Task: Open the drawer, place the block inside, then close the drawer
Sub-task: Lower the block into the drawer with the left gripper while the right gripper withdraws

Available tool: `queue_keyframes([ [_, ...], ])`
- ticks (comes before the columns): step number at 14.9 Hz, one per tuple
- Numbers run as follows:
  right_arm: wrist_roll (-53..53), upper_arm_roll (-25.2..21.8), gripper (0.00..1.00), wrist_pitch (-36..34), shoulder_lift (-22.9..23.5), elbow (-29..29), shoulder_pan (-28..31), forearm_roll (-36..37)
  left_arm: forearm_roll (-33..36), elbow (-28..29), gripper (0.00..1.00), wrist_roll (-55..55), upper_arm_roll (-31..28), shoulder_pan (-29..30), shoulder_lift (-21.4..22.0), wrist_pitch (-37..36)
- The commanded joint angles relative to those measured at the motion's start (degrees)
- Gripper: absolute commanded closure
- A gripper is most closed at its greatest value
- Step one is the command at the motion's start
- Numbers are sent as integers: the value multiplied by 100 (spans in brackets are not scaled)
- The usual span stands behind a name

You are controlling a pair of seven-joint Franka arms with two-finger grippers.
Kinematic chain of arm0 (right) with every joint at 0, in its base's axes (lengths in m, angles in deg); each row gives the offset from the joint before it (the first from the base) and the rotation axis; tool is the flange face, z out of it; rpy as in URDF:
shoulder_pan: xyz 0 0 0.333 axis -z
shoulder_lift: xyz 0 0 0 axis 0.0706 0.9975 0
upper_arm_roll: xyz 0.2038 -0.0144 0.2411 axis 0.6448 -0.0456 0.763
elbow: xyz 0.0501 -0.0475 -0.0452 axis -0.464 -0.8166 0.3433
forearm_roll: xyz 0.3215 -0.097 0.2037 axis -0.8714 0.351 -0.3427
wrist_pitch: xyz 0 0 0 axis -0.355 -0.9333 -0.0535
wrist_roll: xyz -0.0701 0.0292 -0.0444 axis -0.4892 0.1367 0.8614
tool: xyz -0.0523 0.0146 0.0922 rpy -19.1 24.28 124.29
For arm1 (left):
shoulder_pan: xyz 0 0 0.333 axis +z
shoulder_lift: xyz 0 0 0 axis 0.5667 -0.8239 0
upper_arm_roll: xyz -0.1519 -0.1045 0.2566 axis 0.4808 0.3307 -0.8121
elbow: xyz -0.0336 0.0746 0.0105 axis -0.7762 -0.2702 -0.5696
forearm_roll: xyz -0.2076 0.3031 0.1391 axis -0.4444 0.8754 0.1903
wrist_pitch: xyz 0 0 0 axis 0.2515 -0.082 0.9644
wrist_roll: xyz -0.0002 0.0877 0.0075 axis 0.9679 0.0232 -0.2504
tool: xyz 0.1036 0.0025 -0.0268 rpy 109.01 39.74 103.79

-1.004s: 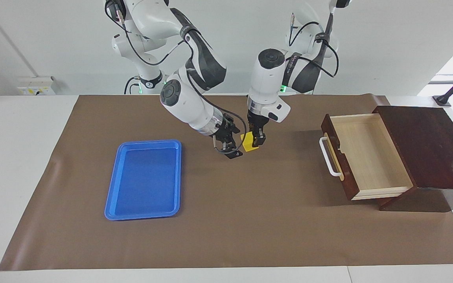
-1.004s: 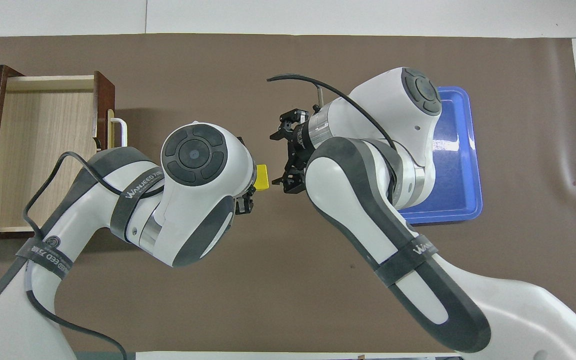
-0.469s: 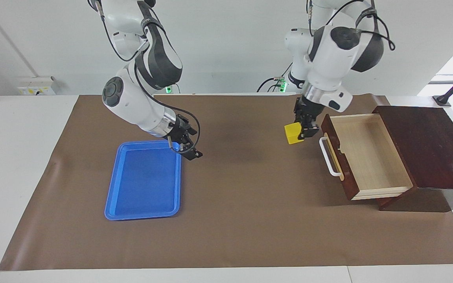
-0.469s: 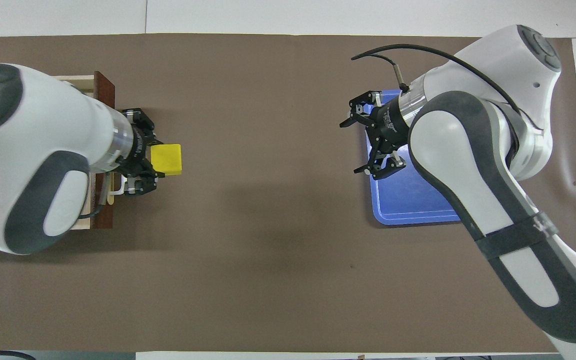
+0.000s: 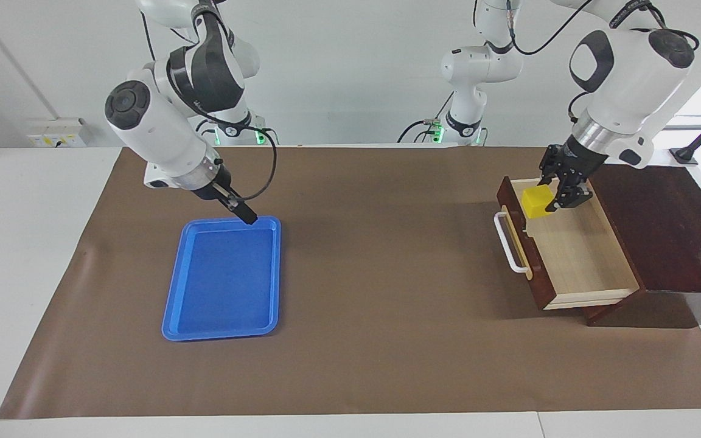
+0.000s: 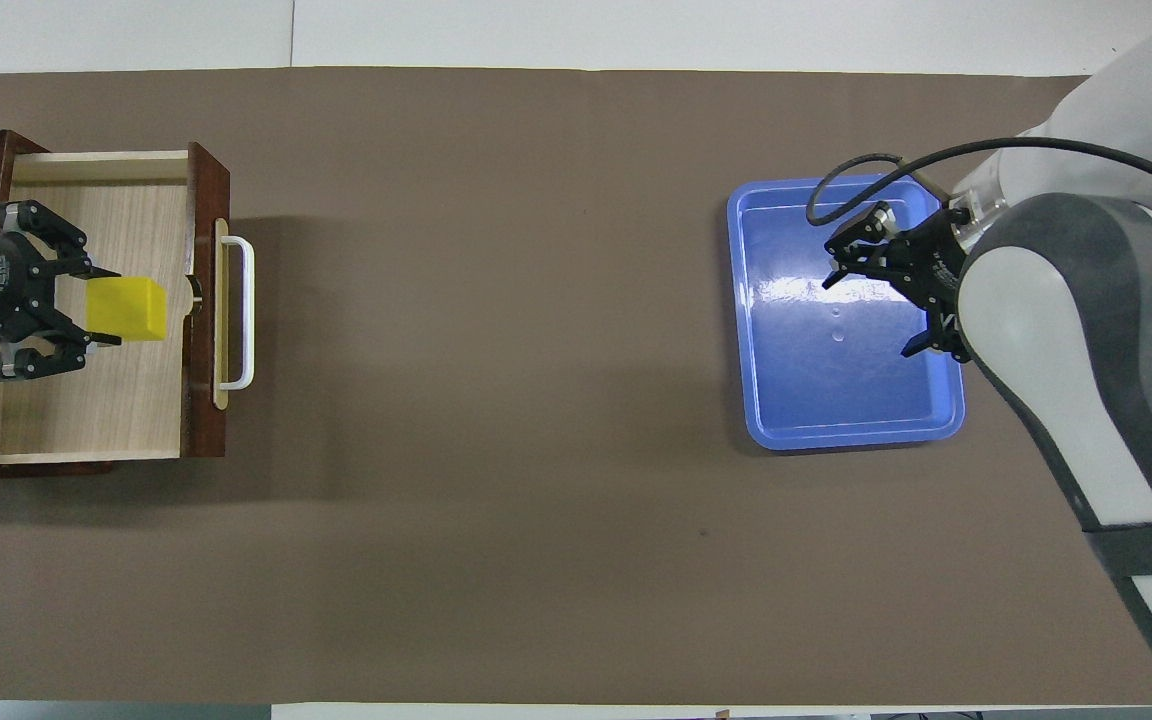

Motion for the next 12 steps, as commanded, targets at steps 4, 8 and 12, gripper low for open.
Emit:
queue_keyframes([
  [4, -2633, 71, 0, -359, -623, -72, 594, 854, -127, 462, 100, 855, 68, 512, -26, 576],
  [8, -3741, 71, 0, -368, -755, -72, 717, 1153, -126, 884, 100, 855, 59, 626, -88, 1156],
  [12, -4069, 89, 0, -394, -808, -124, 674, 1171, -118, 1140, 71, 1134, 59, 565, -79, 1334],
])
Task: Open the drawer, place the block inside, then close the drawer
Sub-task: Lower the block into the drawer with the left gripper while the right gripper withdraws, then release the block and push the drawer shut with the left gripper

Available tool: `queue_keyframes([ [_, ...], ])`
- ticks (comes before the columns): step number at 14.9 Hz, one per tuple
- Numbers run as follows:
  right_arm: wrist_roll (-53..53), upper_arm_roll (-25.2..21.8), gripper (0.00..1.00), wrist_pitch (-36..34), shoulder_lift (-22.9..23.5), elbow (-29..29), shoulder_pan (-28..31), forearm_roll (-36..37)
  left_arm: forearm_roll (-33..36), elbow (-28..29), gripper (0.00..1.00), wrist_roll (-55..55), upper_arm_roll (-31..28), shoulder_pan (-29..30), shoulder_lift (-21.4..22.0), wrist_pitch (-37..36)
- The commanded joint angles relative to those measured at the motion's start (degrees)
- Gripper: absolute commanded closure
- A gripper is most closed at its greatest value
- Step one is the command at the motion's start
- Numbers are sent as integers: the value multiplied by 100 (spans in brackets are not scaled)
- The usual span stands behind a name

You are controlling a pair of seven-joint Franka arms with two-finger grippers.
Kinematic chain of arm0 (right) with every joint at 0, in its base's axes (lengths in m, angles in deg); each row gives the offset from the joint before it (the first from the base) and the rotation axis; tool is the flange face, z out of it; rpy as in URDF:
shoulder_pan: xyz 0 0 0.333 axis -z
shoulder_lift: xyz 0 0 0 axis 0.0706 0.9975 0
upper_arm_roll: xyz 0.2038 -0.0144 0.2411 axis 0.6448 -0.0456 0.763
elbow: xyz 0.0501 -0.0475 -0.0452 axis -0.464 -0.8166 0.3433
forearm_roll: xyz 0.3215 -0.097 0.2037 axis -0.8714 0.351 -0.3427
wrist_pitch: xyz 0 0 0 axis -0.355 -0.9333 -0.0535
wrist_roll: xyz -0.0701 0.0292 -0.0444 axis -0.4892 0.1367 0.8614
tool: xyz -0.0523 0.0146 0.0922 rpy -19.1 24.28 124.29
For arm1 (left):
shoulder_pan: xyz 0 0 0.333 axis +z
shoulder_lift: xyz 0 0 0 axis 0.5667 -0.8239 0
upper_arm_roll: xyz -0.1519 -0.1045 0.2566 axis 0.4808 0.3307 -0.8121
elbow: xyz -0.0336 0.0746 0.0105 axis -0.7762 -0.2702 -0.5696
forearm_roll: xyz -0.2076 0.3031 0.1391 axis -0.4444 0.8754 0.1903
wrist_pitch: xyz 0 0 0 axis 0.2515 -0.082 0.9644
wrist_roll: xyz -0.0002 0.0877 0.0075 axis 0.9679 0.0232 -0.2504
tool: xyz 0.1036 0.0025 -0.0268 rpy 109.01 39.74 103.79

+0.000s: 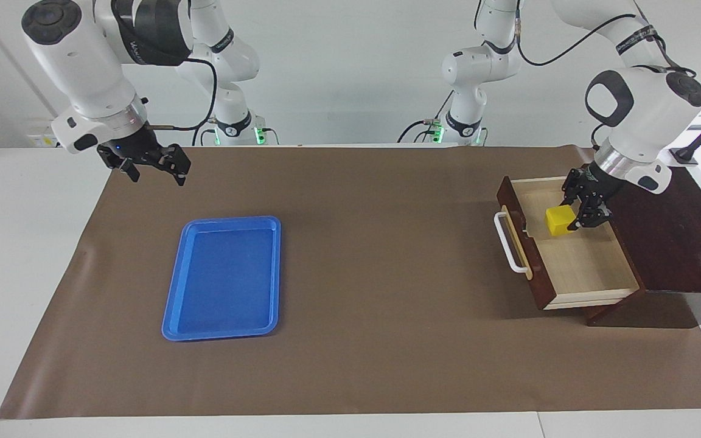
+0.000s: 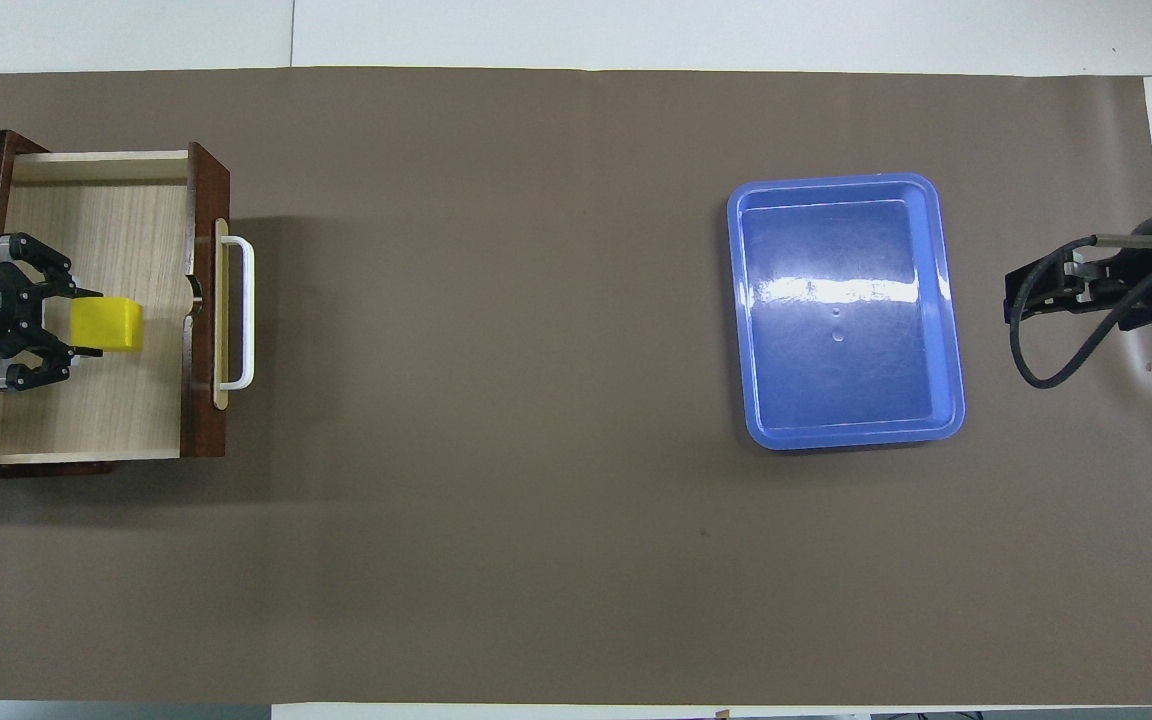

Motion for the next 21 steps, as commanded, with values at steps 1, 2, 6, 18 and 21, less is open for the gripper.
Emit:
queue_keyframes([
  [1, -196, 74, 0, -27, -104, -139, 20, 108, -102, 195, 41, 441, 26, 54, 110, 146],
  [2, -240, 74, 0, 8, -104, -148, 20, 108, -102, 195, 0, 460, 26, 63, 110, 146],
  [6, -724, 65, 0, 8, -113, -157, 29, 126, -110, -286, 0, 346, 34, 2, 14, -151],
  [18, -680, 74, 0, -88, -148, -210, 73, 117, 821, -456, 0, -1474, 69, -1362, -602, 84],
  [21, -680, 65, 0, -88, -148, -219, 73, 108, 839, -455, 0, -1132, 43, -1151, -602, 24],
])
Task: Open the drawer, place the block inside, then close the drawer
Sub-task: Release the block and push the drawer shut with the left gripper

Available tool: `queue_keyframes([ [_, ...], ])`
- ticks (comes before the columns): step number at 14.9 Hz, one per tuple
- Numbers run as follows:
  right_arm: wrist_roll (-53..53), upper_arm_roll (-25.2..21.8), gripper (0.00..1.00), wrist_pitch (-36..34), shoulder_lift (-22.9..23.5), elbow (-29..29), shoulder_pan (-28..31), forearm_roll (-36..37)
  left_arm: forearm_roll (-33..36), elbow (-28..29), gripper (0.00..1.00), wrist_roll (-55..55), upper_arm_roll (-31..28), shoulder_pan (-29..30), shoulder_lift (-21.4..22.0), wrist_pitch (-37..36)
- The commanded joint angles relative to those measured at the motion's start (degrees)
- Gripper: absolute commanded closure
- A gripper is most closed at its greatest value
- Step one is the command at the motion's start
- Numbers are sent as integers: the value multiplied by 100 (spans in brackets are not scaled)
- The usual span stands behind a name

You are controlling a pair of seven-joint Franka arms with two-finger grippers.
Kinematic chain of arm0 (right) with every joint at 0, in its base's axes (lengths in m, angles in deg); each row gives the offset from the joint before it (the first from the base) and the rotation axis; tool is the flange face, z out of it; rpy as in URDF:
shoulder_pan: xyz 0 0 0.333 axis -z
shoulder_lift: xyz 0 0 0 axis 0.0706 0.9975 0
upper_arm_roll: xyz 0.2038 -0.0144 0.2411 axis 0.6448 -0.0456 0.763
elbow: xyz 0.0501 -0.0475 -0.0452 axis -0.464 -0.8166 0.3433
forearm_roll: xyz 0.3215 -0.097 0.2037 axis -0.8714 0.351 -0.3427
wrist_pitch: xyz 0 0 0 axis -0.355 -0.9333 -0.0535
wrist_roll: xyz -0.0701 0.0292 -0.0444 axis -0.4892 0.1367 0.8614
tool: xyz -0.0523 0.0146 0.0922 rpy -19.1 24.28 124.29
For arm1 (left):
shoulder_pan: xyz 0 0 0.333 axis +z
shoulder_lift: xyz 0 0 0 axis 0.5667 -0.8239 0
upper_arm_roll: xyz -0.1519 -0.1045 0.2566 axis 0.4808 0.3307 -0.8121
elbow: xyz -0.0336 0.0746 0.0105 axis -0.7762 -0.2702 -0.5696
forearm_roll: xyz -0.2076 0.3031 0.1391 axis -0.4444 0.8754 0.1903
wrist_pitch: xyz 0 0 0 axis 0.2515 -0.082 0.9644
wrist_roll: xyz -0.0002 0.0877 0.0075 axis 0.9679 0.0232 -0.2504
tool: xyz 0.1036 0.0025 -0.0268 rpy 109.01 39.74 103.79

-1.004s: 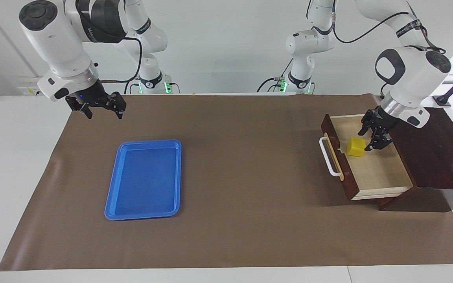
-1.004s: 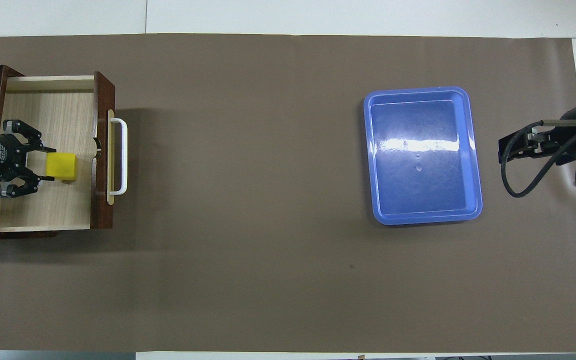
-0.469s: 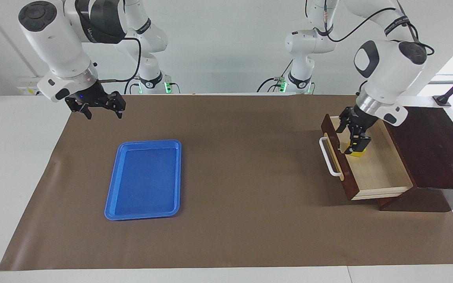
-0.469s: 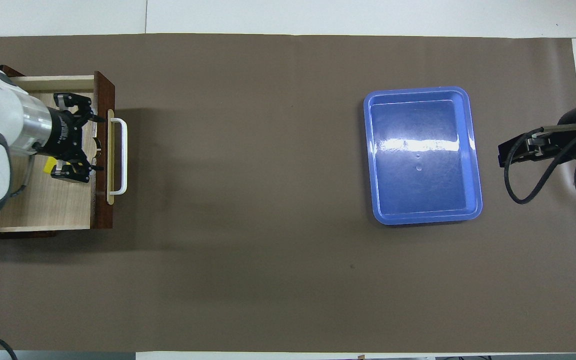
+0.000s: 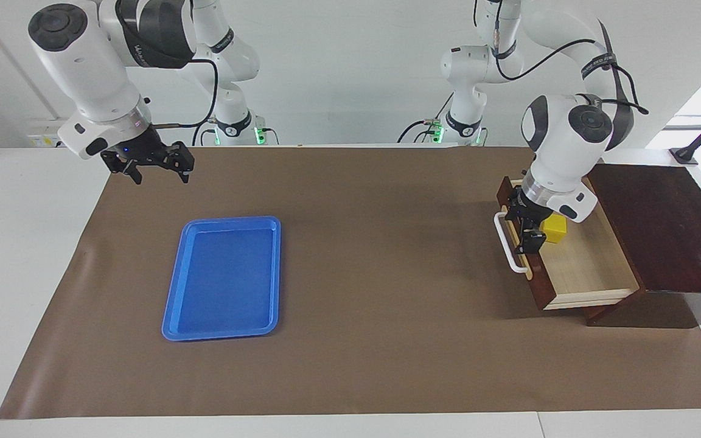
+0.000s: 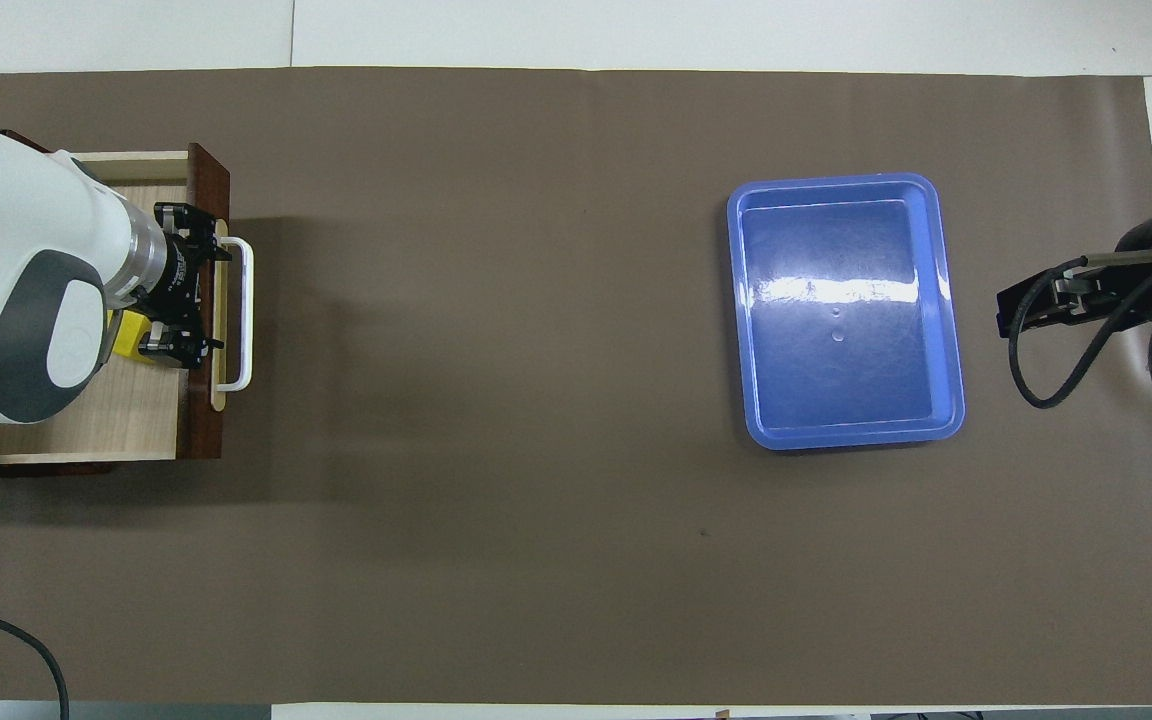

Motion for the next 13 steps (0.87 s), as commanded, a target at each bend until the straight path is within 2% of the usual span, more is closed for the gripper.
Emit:
queue_keyframes([
  [1, -93, 48, 0, -27, -147, -161, 69, 100, 244, 73, 0, 276, -22, 207, 80, 8],
  [2, -102, 39, 0, -27, -147, -161, 78, 100, 481, 64, 0, 285, -22, 233, 80, -1],
  [8, -111, 39, 0, -19, -147, -161, 149, 100, 553, 90, 0, 337, -22, 988, 80, 104],
  [13, -120, 39, 0, -19, -147, -153, 149, 100, 553, 108, 0, 943, -22, 1507, 80, 218],
])
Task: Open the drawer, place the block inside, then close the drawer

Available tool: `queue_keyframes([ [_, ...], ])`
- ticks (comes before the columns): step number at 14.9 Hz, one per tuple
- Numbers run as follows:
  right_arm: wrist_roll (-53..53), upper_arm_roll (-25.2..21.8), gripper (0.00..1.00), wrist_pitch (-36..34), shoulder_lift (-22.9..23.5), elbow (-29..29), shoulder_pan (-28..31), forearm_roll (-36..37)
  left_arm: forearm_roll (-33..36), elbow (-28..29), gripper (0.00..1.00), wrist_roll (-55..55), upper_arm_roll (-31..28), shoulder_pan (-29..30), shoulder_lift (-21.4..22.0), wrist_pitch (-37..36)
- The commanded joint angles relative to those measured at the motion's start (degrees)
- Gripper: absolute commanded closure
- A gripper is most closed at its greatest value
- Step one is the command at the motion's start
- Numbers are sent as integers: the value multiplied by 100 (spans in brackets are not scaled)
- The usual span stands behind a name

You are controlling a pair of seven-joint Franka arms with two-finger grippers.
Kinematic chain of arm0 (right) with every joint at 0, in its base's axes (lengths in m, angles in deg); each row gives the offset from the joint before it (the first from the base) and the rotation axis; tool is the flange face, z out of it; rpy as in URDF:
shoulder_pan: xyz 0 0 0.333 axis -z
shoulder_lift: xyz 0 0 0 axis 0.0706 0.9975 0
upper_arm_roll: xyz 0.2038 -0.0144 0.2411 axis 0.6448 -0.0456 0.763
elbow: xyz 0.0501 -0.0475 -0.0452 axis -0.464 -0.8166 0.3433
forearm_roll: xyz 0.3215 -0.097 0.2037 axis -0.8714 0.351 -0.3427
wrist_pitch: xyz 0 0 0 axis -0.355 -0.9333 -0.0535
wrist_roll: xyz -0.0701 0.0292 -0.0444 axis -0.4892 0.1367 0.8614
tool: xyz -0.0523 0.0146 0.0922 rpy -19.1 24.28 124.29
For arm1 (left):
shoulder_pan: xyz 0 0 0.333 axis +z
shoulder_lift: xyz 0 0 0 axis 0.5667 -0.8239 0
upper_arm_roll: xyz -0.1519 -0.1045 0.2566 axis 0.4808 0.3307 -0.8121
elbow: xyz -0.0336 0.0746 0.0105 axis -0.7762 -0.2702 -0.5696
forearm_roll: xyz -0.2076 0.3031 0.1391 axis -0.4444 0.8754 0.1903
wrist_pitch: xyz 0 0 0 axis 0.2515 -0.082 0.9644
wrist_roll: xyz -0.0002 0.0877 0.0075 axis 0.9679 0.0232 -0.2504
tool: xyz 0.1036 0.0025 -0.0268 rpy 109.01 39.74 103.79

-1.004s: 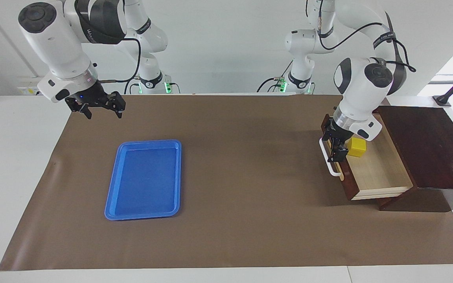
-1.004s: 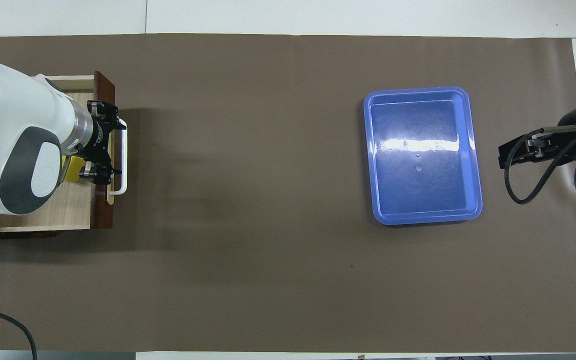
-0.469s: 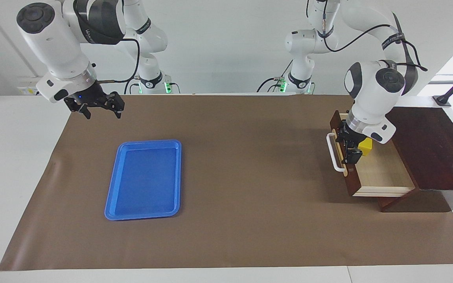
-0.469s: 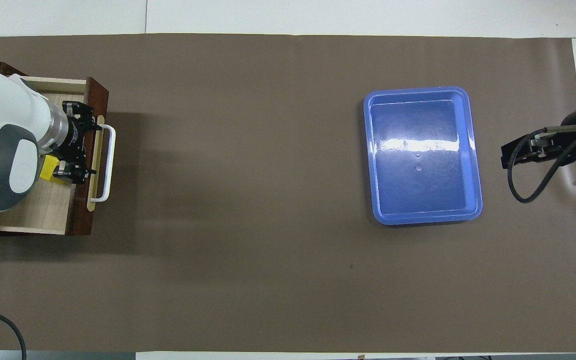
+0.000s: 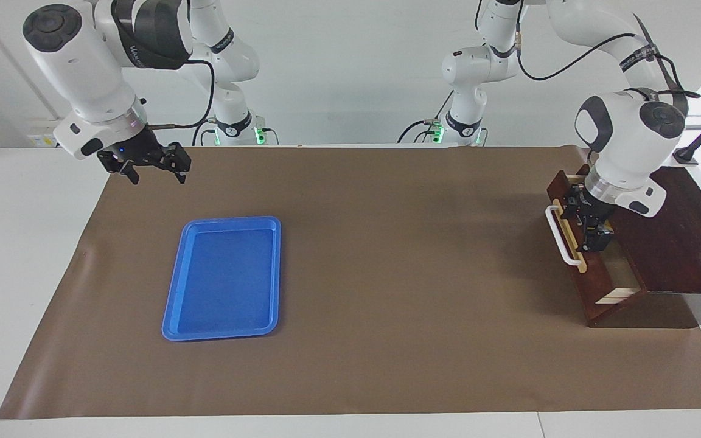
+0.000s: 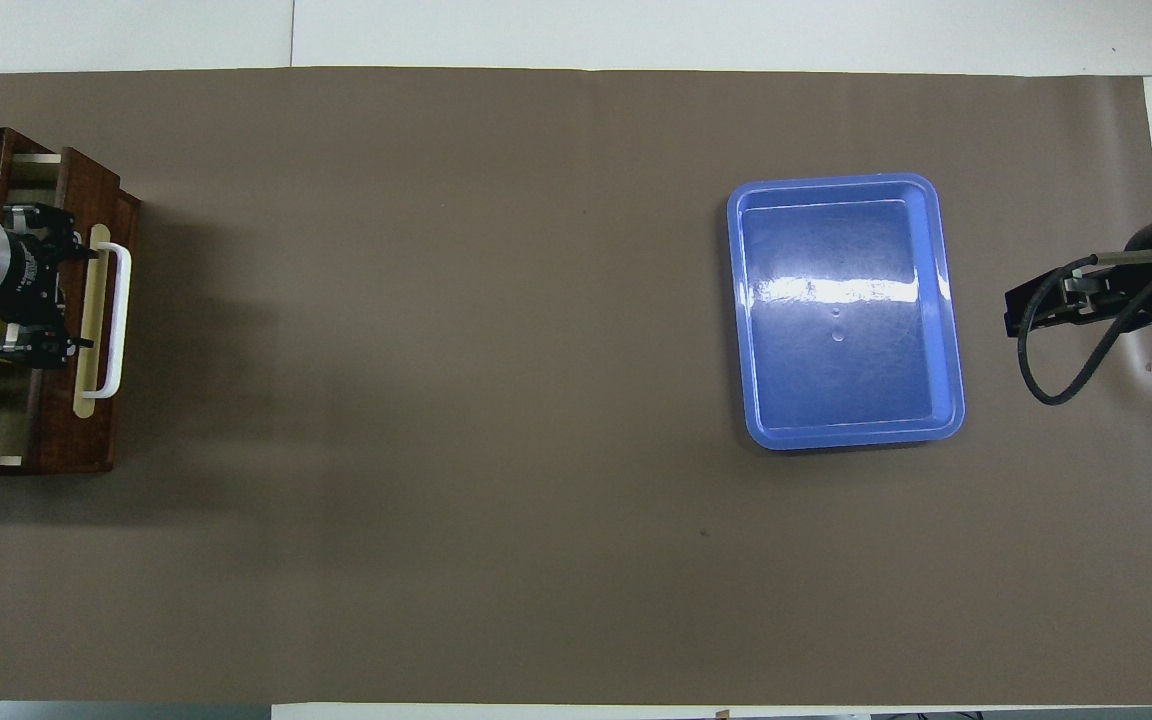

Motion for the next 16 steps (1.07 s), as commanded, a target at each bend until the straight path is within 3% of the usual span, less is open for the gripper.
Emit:
queue_keyframes([
  [1, -111, 65, 0, -18, -146, -148, 106, 100, 149, 139, 0, 353, 12, 357, 61, 141],
  [4, -111, 65, 0, -18, -146, -148, 97, 100, 140, 70, 0, 609, 21, 499, 44, 115],
  [7, -111, 65, 0, -18, -146, -148, 97, 100, 106, -298, 0, 1098, 74, 175, 122, -541],
  [11, -120, 65, 0, -26, -146, -148, 106, 100, -69, -414, 0, 2819, 117, -230, 772, -1448],
  [16, -111, 65, 0, -35, -146, -148, 97, 100, -431, -669, 0, 5534, 249, -266, 1142, -2651],
])
